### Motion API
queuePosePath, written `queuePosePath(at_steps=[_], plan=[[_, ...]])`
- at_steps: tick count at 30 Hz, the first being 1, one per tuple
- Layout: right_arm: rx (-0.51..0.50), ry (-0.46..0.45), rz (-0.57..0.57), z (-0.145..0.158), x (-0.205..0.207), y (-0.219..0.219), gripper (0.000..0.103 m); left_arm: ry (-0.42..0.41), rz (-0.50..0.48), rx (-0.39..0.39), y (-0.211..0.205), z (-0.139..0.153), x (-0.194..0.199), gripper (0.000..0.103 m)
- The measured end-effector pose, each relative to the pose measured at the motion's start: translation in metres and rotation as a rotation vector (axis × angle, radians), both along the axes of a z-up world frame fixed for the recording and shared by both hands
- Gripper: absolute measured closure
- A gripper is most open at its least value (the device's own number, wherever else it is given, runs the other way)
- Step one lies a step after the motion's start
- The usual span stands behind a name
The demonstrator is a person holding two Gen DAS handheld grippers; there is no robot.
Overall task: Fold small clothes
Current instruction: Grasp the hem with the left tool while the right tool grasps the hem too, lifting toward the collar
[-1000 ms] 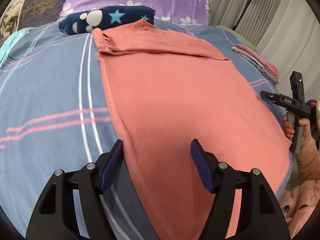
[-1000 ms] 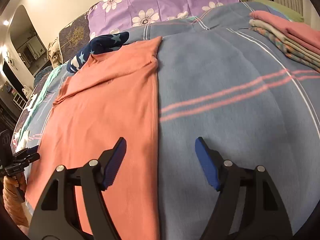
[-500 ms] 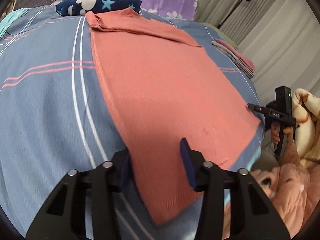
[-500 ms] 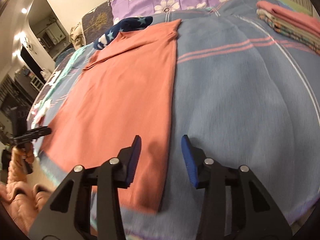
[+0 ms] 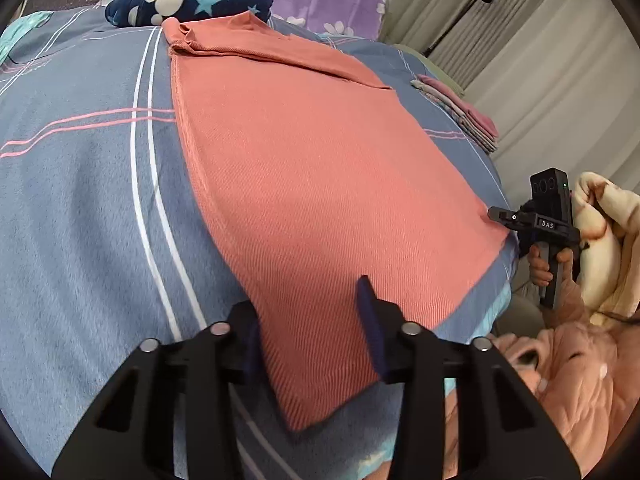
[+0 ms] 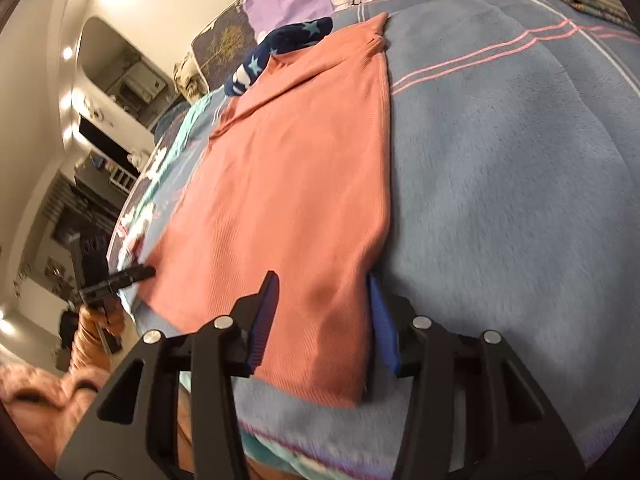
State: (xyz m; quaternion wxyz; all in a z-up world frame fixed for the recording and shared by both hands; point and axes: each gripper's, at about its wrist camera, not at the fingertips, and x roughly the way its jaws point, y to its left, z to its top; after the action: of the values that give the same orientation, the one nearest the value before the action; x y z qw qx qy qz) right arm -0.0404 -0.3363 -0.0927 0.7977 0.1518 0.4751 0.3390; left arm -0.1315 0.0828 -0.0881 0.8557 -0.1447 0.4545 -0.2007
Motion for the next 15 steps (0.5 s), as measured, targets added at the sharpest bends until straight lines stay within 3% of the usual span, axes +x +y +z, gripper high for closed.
queuePosePath(at_steps=[1, 3, 4, 5, 6, 9, 15], plan=[[0.001, -0.001, 0.001, -0.001, 0.001, 0.001, 0.058, 0.000, 0.002, -0.009, 0.001, -0.001, 0.002, 0.069], [0.026, 0.015, -0.011, -0.004, 0.008, 0.004, 0.059, 0.008, 0.017, -0.045, 0.006, -0.006, 0.011, 0.089], [0.029, 0.018, -0.021, -0.003, 0.015, 0.008, 0.065, 0.015, 0.031, -0.056, 0.006, -0.009, 0.018, 0.094], [0.021, 0.022, -0.023, -0.003, 0.018, 0.011, 0.088, 0.015, 0.036, -0.056, 0.005, -0.010, 0.021, 0.096], [0.015, 0.042, -0.029, -0.003, 0.023, 0.014, 0.095, 0.006, 0.036, -0.046, 0.003, -0.009, 0.023, 0.098], [0.039, 0.025, -0.048, 0.006, 0.029, 0.018, 0.095, -0.061, 0.026, 0.034, -0.010, 0.007, 0.021, 0.100], [0.142, -0.133, -0.064, 0.064, 0.018, 0.009, 0.096, -0.268, 0.034, 0.011, -0.008, 0.074, -0.006, 0.101]])
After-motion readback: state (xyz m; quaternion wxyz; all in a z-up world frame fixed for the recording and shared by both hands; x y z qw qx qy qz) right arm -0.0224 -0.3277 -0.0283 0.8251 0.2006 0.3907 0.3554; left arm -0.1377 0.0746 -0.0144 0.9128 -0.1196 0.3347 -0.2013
